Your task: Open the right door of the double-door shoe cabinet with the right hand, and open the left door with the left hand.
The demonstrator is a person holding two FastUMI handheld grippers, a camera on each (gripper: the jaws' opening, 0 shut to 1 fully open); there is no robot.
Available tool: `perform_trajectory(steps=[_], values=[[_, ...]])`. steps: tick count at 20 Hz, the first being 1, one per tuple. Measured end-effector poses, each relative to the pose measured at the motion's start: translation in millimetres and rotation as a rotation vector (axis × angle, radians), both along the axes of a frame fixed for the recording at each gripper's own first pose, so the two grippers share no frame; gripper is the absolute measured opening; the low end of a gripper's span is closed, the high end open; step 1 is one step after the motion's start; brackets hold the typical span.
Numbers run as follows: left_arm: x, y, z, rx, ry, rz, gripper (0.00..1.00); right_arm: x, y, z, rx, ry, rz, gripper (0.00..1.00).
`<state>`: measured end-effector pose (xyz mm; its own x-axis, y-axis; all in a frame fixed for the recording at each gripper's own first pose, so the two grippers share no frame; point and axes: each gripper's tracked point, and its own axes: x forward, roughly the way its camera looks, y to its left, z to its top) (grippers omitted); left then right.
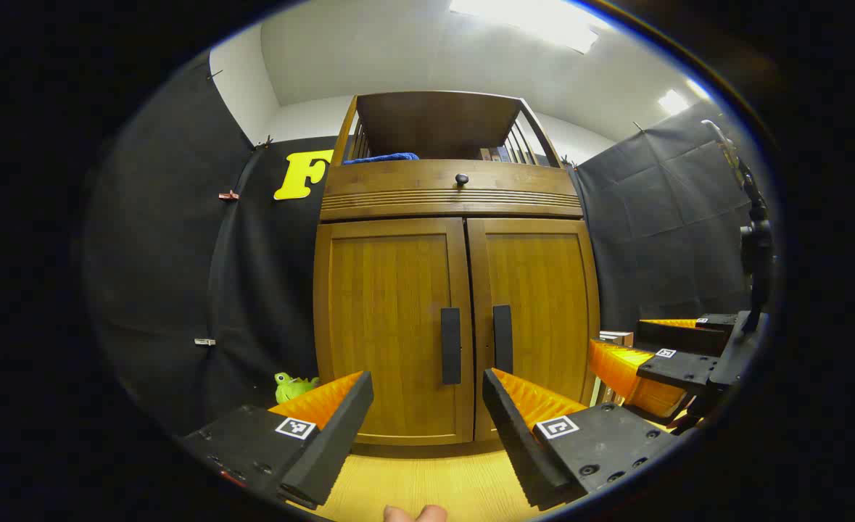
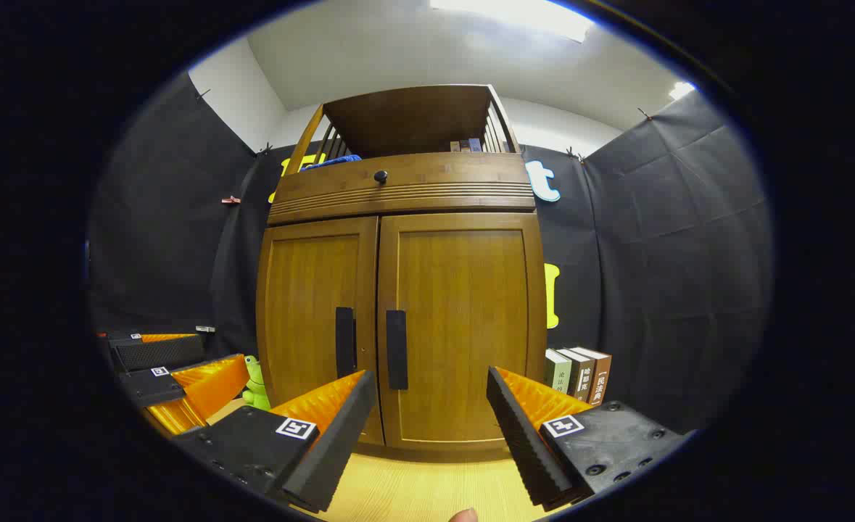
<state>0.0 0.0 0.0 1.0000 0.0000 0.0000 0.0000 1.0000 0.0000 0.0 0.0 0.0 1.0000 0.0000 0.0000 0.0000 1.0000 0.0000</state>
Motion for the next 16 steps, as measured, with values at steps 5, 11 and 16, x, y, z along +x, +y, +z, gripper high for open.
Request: perform_trajectory(steps=[5, 11, 16], values=[[0.7, 1.7, -0.6, -0.003, 0.001, 0.003, 0.95, -0.3, 2.1, 1.3, 0.002, -0.003, 0.008, 0.97], [1.8, 3.3, -1.2, 0.008, 0.002, 0.007, 0.94, 0.8, 0.6, 0.2, -0.003, -0.006, 0.002, 0.97], [1.0, 4.4, -0.9, 0.008, 0.0, 0.01, 0.95, 4.4, 2.2, -1.6, -0.01, -0.007, 0.003, 0.97]])
